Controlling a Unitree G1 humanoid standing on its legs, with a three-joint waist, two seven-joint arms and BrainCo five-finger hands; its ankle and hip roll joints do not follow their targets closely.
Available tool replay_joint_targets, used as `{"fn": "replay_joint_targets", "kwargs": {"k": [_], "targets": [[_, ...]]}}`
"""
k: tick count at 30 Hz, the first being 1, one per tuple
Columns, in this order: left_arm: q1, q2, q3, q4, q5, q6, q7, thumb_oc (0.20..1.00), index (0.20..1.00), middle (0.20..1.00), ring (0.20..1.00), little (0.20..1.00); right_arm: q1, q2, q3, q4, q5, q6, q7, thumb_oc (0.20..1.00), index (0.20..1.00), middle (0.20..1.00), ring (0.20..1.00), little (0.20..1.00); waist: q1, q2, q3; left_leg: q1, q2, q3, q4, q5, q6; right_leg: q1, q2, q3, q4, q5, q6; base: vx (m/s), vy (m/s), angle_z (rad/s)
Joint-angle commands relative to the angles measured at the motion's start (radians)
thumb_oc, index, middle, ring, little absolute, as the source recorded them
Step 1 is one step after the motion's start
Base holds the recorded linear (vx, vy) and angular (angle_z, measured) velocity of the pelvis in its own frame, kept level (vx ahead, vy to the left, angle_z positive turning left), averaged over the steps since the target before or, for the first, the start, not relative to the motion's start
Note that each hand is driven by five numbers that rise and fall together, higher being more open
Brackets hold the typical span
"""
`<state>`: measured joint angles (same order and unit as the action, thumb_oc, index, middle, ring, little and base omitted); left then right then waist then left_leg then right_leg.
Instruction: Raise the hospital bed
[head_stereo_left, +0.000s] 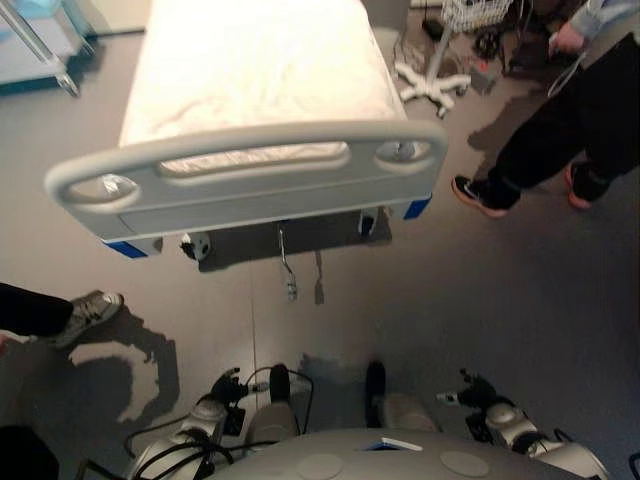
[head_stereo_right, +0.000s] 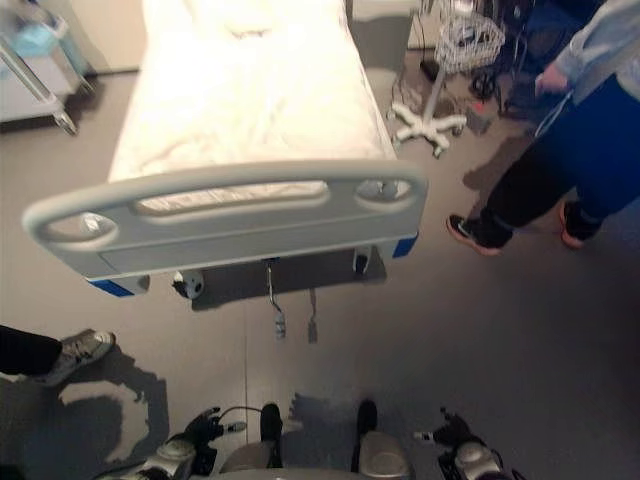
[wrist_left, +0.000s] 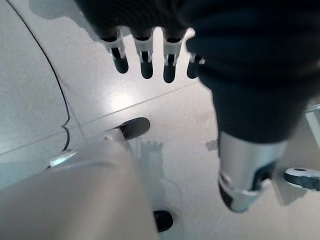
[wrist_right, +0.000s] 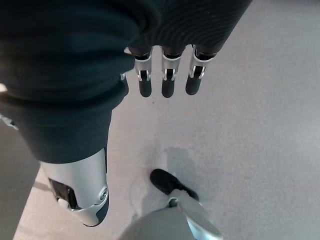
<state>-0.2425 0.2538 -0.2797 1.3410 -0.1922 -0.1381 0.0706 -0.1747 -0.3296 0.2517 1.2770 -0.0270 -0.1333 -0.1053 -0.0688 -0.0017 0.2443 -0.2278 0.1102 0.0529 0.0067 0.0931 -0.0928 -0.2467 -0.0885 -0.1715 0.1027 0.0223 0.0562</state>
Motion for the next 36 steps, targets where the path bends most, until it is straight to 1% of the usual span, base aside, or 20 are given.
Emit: {"fn": "replay_joint_targets", "kwargs": {"k": [1,3,4,6,7,9,10,11,12,14,15,17,22,23,24,26,27,32,36], "targets": [[-0.092,0.04,-0.013,-0.001,-0.079,-0.037,0.05,1.0,1.0,1.0,1.0,1.0,-0.074,-0.004,0.053,-0.055,0.028,-0.026,-0.045,1.0,1.0,1.0,1.0,1.0,-0.027,-0.056,0.05,-0.063,-0.038,0.028,0.051,-0.035,0.059,-0.089,-0.027,0.055,0.058,0.032,0.061,-0.09,0.017,-0.06],[-0.107,0.044,-0.017,-0.009,-0.093,-0.039,0.055,1.0,1.0,1.0,1.0,1.0,-0.083,-0.006,0.055,-0.072,0.029,-0.025,-0.05,1.0,1.0,1.0,1.0,1.0,-0.028,-0.057,0.056,-0.079,-0.037,0.03,0.054,-0.033,0.06,-0.109,-0.026,0.059,0.064,0.033,0.061,-0.08,0.022,-0.08],[-0.146,0.053,-0.027,-0.023,-0.117,-0.044,0.071,1.0,1.0,1.0,1.0,1.0,-0.114,-0.012,0.068,-0.098,0.041,-0.031,-0.068,1.0,1.0,1.0,1.0,1.0,-0.032,-0.059,0.083,-0.111,-0.034,0.036,0.056,-0.026,0.06,-0.151,-0.028,0.065,0.075,0.039,0.06,-0.09,0.021,-0.07],[-0.146,0.053,-0.027,-0.023,-0.117,-0.044,0.071,1.0,1.0,1.0,1.0,1.0,-0.114,-0.012,0.068,-0.098,0.041,-0.031,-0.068,1.0,1.0,1.0,1.0,1.0,-0.032,-0.059,0.082,-0.113,-0.034,0.036,0.057,-0.027,0.06,-0.153,-0.028,0.066,0.076,0.039,0.06,-0.08,0.01,-0.1],[-0.207,0.072,-0.044,-0.041,-0.146,-0.051,0.087,1.0,1.0,1.0,1.0,1.0,-0.166,-0.022,0.09,-0.136,0.056,-0.034,-0.087,1.0,1.0,1.0,1.0,1.0,-0.039,-0.067,0.116,-0.16,-0.03,0.048,0.062,-0.019,0.059,-0.209,-0.023,0.08,0.082,0.05,0.06,-0.09,0.003,-0.12],[-0.208,0.073,-0.043,-0.041,-0.147,-0.051,0.087,1.0,1.0,1.0,1.0,1.0,-0.166,-0.021,0.09,-0.136,0.056,-0.034,-0.087,1.0,1.0,1.0,1.0,1.0,-0.039,-0.067,0.115,-0.161,-0.03,0.049,0.062,-0.019,0.059,-0.211,-0.023,0.081,0.083,0.05,0.06,-0.08,-0.005,-0.09],[-0.27,0.094,-0.058,-0.059,-0.177,-0.058,0.106,1.0,1.0,1.0,1.0,1.0,-0.208,-0.034,0.099,-0.19,0.07,-0.037,-0.107,1.0,1.0,1.0,1.0,1.0,-0.047,-0.077,0.153,-0.206,-0.026,0.055,0.073,-0.013,0.057,-0.26,-0.022,0.087,0.087,0.061,0.061,-0.07,-0.012,-0.09],[-0.27,0.094,-0.058,-0.058,-0.177,-0.058,0.106,1.0,1.0,1.0,1.0,1.0,-0.208,-0.034,0.099,-0.19,0.07,-0.037,-0.107,1.0,1.0,1.0,1.0,1.0,-0.046,-0.077,0.155,-0.204,-0.026,0.055,0.075,-0.015,0.057,-0.259,-0.022,0.087,0.089,0.059,0.061,-0.12,-0.017,-0.14],[-0.316,0.11,-0.064,-0.077,-0.204,-0.063,0.12,1.0,1.0,1.0,1.0,1.0,-0.229,-0.047,0.109,-0.237,0.081,-0.043,-0.122,1.0,1.0,1.0,1.0,1.0,-0.053,-0.08,0.182,-0.243,-0.029,0.055,0.083,-0.008,0.057,-0.295,-0.023,0.09,0.091,0.068,0.062,-0.05,-0.004,-0.07],[-0.316,0.11,-0.064,-0.076,-0.204,-0.063,0.119,1.0,1.0,1.0,1.0,1.0,-0.23,-0.047,0.109,-0.237,0.081,-0.043,-0.122,1.0,1.0,1.0,1.0,1.0,-0.053,-0.08,0.183,-0.242,-0.029,0.054,0.085,-0.01,0.057,-0.295,-0.023,0.089,0.094,0.065,0.062,-0.04,-0.007,-0.02],[-0.371,0.131,-0.064,-0.087,-0.242,-0.071,0.14,1.0,1.0,1.0,1.0,1.0,-0.252,-0.059,0.116,-0.262,0.088,-0.047,-0.141,1.0,1.0,1.0,1.0,1.0,-0.058,-0.081,0.21,-0.29,-0.031,0.053,0.098,-0.009,0.055,-0.339,-0.027,0.093,0.103,0.069,0.061,-0.04,-0.011,-0.02],[-0.388,0.144,-0.065,-0.081,-0.252,-0.074,0.144,1.0,1.0,1.0,1.0,1.0,-0.26,-0.062,0.121,-0.275,0.089,-0.05,-0.144,1.0,1.0,1.0,1.0,1.0,-0.062,-0.083,0.218,-0.303,-0.032,0.054,0.105,-0.011,0.055,-0.351,-0.028,0.094,0.107,0.069,0.061,-0.03,0.0,-0.04],[-0.462,0.197,-0.074,-0.096,-0.287,-0.085,0.164,1.0,1.0,1.0,1.0,1.0,-0.294,-0.081,0.138,-0.314,0.098,-0.059,-0.167,1.0,1.0,1.0,1.0,1.0,-0.071,-0.083,0.247,-0.392,-0.034,0.05,0.137,-0.015,0.054,-0.438,-0.028,0.097,0.13,0.074,0.058,-0.02,-0.001,0.0],[-0.484,0.22,-0.069,-0.095,-0.313,-0.088,0.169,1.0,1.0,1.0,1.0,1.0,-0.304,-0.085,0.15,-0.347,0.097,-0.063,-0.172,1.0,1.0,1.0,1.0,1.0,-0.074,-0.088,0.257,-0.418,-0.032,0.05,0.143,-0.015,0.055,-0.462,-0.026,0.1,0.136,0.078,0.057,0.0,0.0,0.0],[-0.484,0.22,-0.069,-0.095,-0.313,-0.088,0.169,1.0,1.0,1.0,1.0,1.0,-0.304,-0.085,0.15,-0.347,0.097,-0.063,-0.172,1.0,1.0,1.0,1.0,1.0,-0.075,-0.088,0.257,-0.418,-0.032,0.05,0.143,-0.016,0.055,-0.462,-0.026,0.1,0.136,0.078,0.057,-0.03,-0.001,0.0],[-0.512,0.246,-0.074,-0.093,-0.319,-0.094,0.178,1.0,1.0,1.0,1.0,1.0,-0.313,-0.09,0.159,-0.366,0.099,-0.066,-0.179,1.0,1.0,1.0,1.0,1.0,-0.078,-0.091,0.271,-0.448,-0.029,0.049,0.15,-0.014,0.055,-0.489,-0.024,0.101,0.137,0.083,0.056,0.0,0.0,0.0],[-0.512,0.246,-0.074,-0.093,-0.319,-0.094,0.178,1.0,1.0,1.0,1.0,1.0,-0.313,-0.09,0.159,-0.366,0.099,-0.066,-0.179,1.0,1.0,1.0,1.0,1.0,-0.078,-0.091,0.271,-0.448,-0.029,0.049,0.15,-0.014,0.055,-0.489,-0.024,0.101,0.137,0.083,0.056,0.0,0.0,0.0],[-0.569,0.306,-0.098,-0.109,-0.32,-0.103,0.208,1.0,1.0,1.0,1.0,1.0,-0.313,-0.108,0.176,-0.446,0.115,-0.087,-0.199,1.0,1.0,1.0,1.0,1.0,-0.09,-0.098,0.276,-0.539,-0.025,0.041,0.153,-0.005,0.05,-0.577,-0.024,0.098,0.138,0.09,0.057,-0.01,-0.011,-0.05],[-0.592,0.32,-0.118,-0.109,-0.302,-0.104,0.217,1.0,1.0,1.0,1.0,1.0,-0.314,-0.115,0.174,-0.46,0.121,-0.092,-0.207,1.0,1.0,1.0,1.0,1.0,-0.095,-0.1,0.276,-0.575,-0.026,0.036,0.153,0.0,0.049,-0.608,-0.027,0.096,0.138,0.094,0.057,0.0,0.0,0.0]]}}
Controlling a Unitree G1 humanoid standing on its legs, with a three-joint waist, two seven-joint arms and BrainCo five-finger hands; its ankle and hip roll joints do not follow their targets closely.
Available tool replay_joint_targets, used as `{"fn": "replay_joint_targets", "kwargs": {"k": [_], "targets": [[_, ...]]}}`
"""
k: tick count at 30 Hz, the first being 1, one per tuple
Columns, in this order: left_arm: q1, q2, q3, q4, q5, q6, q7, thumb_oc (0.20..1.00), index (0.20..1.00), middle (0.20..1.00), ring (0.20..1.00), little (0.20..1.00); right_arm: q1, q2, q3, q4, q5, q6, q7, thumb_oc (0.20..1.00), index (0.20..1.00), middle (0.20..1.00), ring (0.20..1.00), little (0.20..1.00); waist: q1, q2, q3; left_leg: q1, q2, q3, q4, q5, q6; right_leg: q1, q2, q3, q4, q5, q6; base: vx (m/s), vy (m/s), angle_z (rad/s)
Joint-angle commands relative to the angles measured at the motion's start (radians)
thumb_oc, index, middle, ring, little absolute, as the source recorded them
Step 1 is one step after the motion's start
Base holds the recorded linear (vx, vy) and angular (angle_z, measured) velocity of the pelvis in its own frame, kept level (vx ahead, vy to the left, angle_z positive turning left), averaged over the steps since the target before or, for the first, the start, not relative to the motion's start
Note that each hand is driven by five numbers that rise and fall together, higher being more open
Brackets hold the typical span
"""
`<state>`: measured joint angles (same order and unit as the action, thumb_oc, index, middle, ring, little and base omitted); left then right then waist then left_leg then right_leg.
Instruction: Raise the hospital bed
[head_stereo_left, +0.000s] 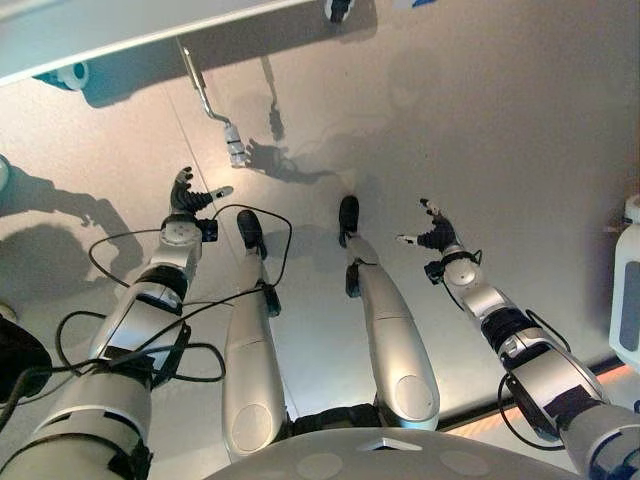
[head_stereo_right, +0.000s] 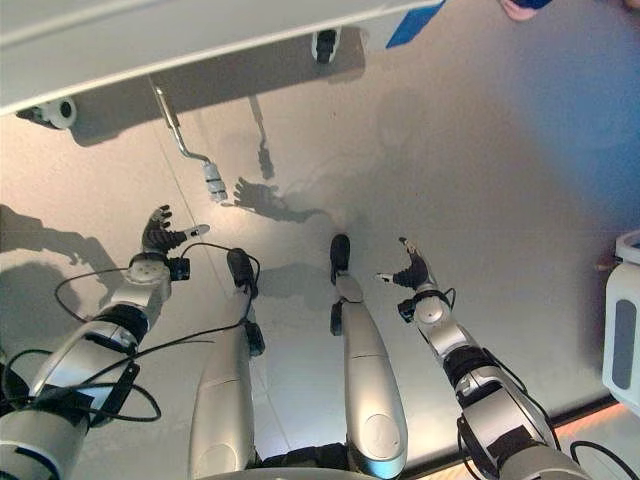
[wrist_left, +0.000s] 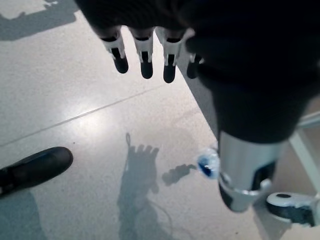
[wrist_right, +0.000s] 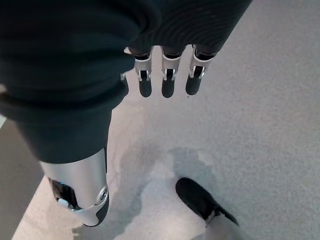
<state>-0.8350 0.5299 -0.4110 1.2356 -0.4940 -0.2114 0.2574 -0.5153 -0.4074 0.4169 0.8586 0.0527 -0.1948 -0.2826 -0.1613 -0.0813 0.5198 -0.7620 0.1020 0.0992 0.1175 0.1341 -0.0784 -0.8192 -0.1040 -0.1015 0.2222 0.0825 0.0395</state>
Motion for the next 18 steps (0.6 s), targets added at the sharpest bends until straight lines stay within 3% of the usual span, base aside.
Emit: {"fn": "replay_joint_targets", "kwargs": {"k": [1,9,18], "targets": [[-0.008,0.05,0.003,-0.003,0.003,-0.031,0.033,1.0,1.0,1.0,1.0,1.0,0.024,-0.042,0.01,-0.057,0.041,-0.03,-0.033,1.0,1.0,1.0,1.0,1.0,-0.006,-0.022,0.0,-0.05,-0.018,-0.01,0.042,-0.039,0.034,-0.045,-0.01,0.027,0.018,0.035,0.073,0.0,0.0,0.0],[-0.08,0.06,-0.05,-0.016,0.033,-0.028,0.049,1.0,1.0,1.0,1.0,1.0,0.021,-0.052,0.031,-0.093,0.043,-0.042,-0.037,1.0,1.0,1.0,1.0,1.0,-0.014,-0.031,0.0,-0.107,-0.013,-0.023,0.03,-0.024,0.027,-0.102,-0.01,0.017,0.016,0.039,0.074,0.0,-0.016,0.0],[-0.142,-0.027,-0.096,-0.06,0.027,-0.036,0.057,1.0,1.0,1.0,1.0,1.0,-0.004,-0.04,0.055,-0.07,0.033,-0.034,-0.047,1.0,1.0,1.0,1.0,1.0,-0.018,-0.028,0.0,-0.136,-0.017,-0.029,0.027,-0.02,0.026,-0.132,-0.012,0.013,0.011,0.042,0.074,0.0,-0.007,0.02]]}}
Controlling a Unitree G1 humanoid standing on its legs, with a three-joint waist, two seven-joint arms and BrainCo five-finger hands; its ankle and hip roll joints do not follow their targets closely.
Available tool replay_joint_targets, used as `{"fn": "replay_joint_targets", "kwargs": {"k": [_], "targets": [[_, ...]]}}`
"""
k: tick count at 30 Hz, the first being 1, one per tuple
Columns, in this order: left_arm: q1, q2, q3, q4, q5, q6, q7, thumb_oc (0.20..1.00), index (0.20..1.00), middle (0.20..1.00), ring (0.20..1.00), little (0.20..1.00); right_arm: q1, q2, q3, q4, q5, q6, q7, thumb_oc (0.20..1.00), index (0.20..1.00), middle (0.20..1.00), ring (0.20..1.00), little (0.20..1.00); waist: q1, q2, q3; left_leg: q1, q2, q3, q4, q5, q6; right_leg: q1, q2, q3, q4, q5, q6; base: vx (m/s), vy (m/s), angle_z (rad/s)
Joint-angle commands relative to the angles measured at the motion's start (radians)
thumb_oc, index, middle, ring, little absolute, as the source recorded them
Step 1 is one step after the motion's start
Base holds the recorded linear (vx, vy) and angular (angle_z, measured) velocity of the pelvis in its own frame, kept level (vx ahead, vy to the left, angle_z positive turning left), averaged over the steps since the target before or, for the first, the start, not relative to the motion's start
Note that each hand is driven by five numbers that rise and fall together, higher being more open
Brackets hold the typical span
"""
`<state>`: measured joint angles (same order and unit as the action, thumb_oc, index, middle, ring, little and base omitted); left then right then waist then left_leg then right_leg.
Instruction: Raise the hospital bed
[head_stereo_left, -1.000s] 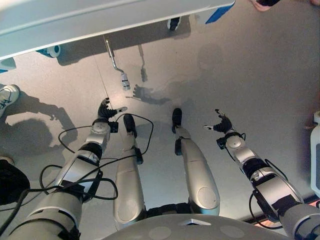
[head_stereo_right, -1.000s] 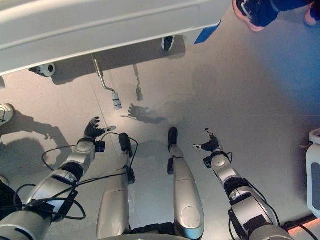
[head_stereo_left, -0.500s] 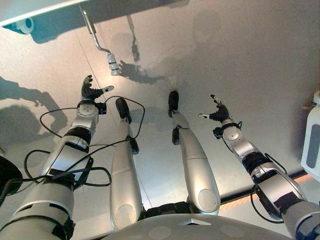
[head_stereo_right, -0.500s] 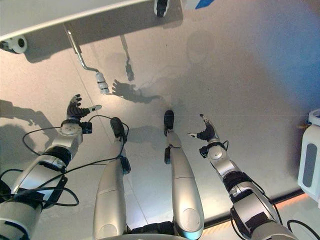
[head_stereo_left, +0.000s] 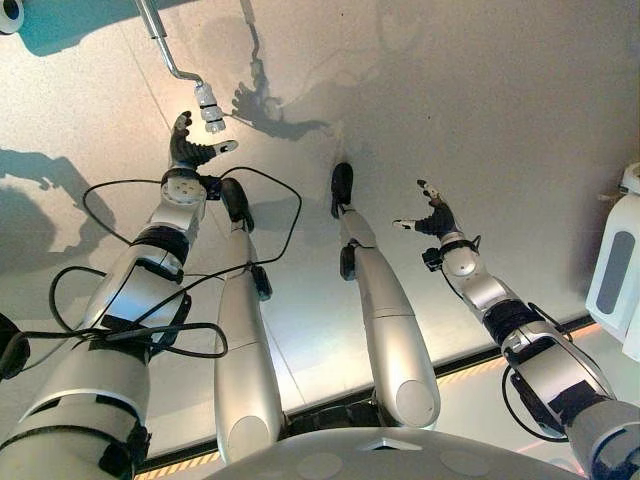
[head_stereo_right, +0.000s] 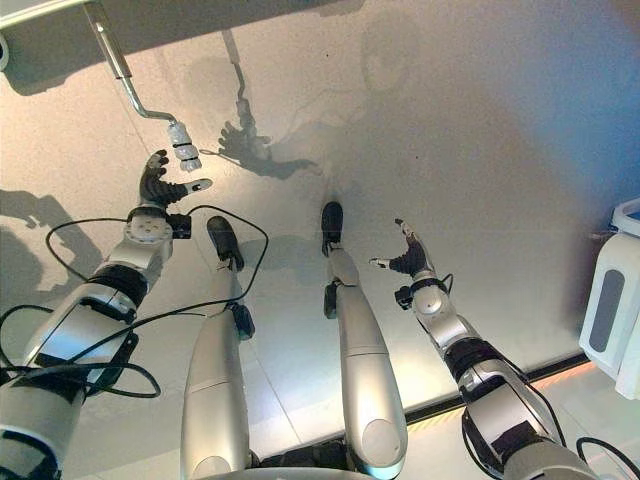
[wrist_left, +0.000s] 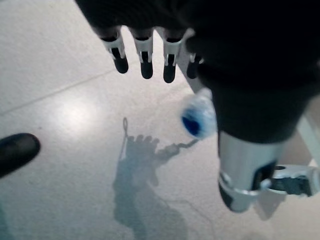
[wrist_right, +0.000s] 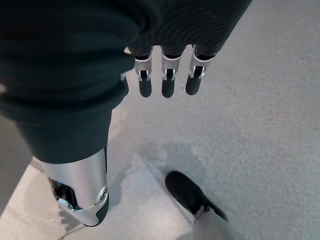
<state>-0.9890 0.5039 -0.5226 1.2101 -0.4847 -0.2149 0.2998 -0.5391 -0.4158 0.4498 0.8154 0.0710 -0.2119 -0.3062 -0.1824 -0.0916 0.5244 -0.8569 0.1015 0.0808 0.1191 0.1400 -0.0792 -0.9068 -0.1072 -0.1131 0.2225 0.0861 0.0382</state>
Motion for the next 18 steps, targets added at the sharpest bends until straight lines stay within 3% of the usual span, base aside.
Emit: {"fn": "replay_joint_targets", "kwargs": {"k": [1,18], "targets": [[0.012,-0.001,0.015,-0.034,0.017,-0.032,0.015,1.0,1.0,1.0,1.0,1.0,0.02,-0.031,0.022,-0.027,0.015,-0.016,-0.024,1.0,1.0,1.0,1.0,1.0,0.003,-0.018,-0.004,-0.041,-0.017,-0.011,0.026,-0.026,0.027,-0.045,-0.009,0.024,0.011,0.038,0.075,0.0,0.0,0.0],[-0.075,-0.037,-0.043,-0.064,0.06,-0.029,0.02,1.0,1.0,1.0,1.0,1.0,0.015,-0.024,0.039,-0.021,-0.013,-0.011,-0.021,1.0,1.0,1.0,1.0,1.0,-0.004,-0.013,-0.004,-0.027,-0.019,-0.008,0.007,-0.023,0.027,-0.042,-0.005,0.027,-0.002,0.038,0.076,0.0,0.0,0.0]]}}
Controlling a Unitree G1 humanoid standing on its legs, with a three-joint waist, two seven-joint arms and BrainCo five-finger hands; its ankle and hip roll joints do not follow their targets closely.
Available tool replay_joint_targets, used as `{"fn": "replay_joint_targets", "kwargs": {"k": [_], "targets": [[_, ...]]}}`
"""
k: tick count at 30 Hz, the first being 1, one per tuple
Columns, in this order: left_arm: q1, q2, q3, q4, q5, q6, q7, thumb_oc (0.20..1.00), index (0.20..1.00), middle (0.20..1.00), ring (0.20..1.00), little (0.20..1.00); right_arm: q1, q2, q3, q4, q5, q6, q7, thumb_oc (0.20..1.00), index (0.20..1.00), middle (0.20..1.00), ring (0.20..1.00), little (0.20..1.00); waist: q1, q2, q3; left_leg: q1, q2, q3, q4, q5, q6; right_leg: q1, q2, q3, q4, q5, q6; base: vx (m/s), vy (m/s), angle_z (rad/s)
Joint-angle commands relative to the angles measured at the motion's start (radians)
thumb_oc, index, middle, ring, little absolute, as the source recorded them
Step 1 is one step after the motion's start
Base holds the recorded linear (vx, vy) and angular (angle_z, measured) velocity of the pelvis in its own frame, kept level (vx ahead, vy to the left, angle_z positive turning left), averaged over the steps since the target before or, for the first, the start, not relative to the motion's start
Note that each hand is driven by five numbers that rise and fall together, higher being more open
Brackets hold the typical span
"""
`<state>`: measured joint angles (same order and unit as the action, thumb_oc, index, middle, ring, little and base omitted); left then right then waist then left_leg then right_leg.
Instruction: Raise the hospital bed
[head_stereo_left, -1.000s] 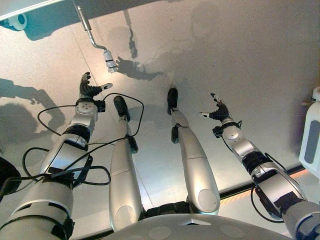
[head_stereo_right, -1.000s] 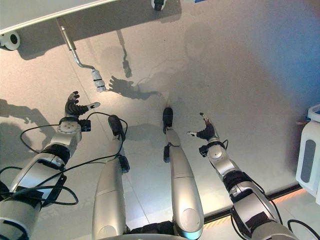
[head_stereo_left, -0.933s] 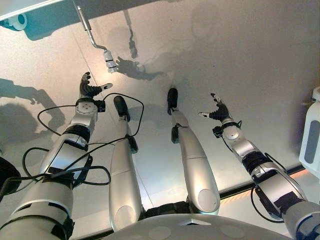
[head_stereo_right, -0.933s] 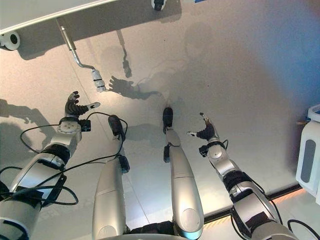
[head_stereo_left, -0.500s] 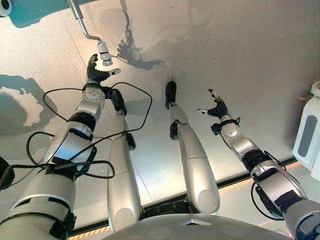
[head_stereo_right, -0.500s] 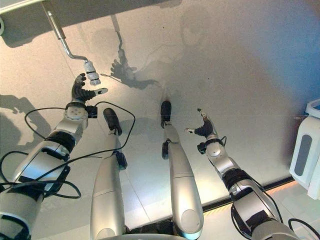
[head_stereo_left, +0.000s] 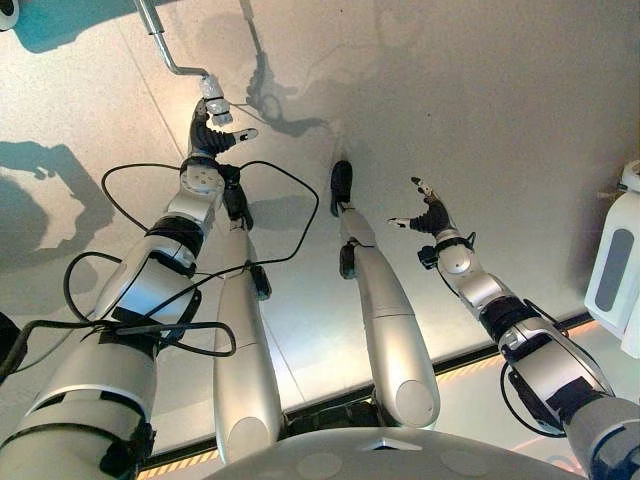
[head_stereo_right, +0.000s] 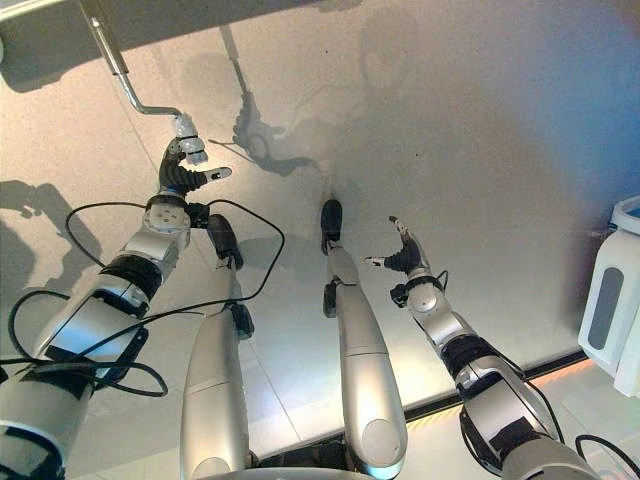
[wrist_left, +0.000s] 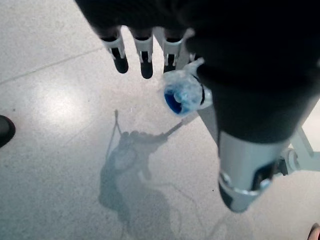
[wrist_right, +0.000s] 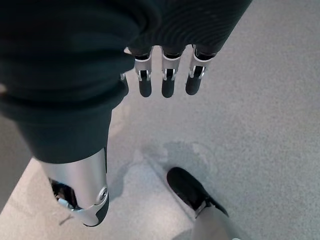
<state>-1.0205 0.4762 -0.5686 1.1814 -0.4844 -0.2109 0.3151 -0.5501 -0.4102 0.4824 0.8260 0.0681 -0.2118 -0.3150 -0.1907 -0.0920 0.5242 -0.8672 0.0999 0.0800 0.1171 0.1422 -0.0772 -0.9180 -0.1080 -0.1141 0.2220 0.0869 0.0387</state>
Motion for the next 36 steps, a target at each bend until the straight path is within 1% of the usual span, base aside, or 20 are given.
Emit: {"fn": "replay_joint_targets", "kwargs": {"k": [1,6,7,11,20,30,36], "targets": [[-0.046,-0.008,0.0,-0.034,0.064,-0.032,0.005,1.0,1.0,1.0,1.0,1.0,0.028,-0.031,0.008,-0.035,-0.014,-0.011,-0.012,1.0,1.0,1.0,1.0,1.0,0.004,-0.013,-0.004,-0.017,-0.017,-0.007,0.009,-0.025,0.025,-0.032,-0.003,0.029,0.001,0.037,0.076,0.0,0.0,0.0],[-0.061,0.005,-0.001,-0.015,0.068,-0.026,0.0,1.0,1.0,1.0,1.0,1.0,0.026,-0.031,0.012,-0.036,-0.018,-0.012,-0.009,1.0,1.0,1.0,1.0,1.0,0.002,-0.019,-0.004,-0.015,-0.014,-0.009,0.005,-0.024,0.025,-0.031,-0.001,0.027,0.001,0.036,0.075,0.0,0.0,0.0],[-0.076,0.014,0.007,0.008,0.039,-0.025,-0.011,1.0,1.0,1.0,1.0,1.0,0.026,-0.032,0.013,-0.043,-0.017,-0.014,-0.006,1.0,1.0,1.0,1.0,1.0,-0.002,-0.025,-0.004,-0.015,-0.011,-0.009,0.002,-0.023,0.024,-0.032,0.0,0.026,0.0,0.037,0.076,0.0,0.0,0.0],[-0.099,0.03,0.025,0.034,-0.011,-0.026,-0.022,1.0,1.0,1.0,1.0,1.0,0.032,-0.037,0.011,-0.053,-0.014,-0.013,-0.003,1.0,1.0,1.0,1.0,1.0,-0.006,-0.032,-0.004,-0.017,-0.009,-0.007,-0.007,-0.02,0.023,-0.034,0.003,0.024,-0.005,0.037,0.078,0.0,0.0,0.0],[-0.14,0.067,-0.001,0.039,-0.004,-0.018,-0.034,1.0,1.0,1.0,1.0,1.0,0.048,-0.052,0.004,-0.062,-0.015,-0.015,0.004,1.0,1.0,1.0,1.0,1.0,-0.01,-0.03,-0.004,-0.018,-0.004,-0.009,-0.011,-0.026,0.026,-0.049,0.01,0.029,0.007,0.03,0.08,0.0,0.0,0.0],[-0.184,0.073,0.0,0.074,-0.045,-0.014,-0.048,1.0,1.0,1.0,1.0,1.0,0.069,-0.063,0.001,-0.109,-0.024,-0.02,0.009,1.0,1.0,1.0,1.0,1.0,-0.019,-0.031,-0.004,-0.034,-0.007,-0.017,0.002,-0.031,0.028,-0.066,0.008,0.028,0.025,0.023,0.08,0.0,0.0,0.0],[-0.187,0.066,-0.005,0.087,-0.031,-0.009,-0.05,1.0,1.0,1.0,1.0,1.0,0.088,-0.069,-0.005,-0.132,-0.031,-0.023,0.009,1.0,1.0,1.0,1.0,1.0,-0.02,-0.033,-0.004,-0.035,-0.008,-0.02,0.002,-0.03,0.026,-0.067,0.009,0.026,0.022,0.024,0.078,0.0,0.0,0.0]]}}
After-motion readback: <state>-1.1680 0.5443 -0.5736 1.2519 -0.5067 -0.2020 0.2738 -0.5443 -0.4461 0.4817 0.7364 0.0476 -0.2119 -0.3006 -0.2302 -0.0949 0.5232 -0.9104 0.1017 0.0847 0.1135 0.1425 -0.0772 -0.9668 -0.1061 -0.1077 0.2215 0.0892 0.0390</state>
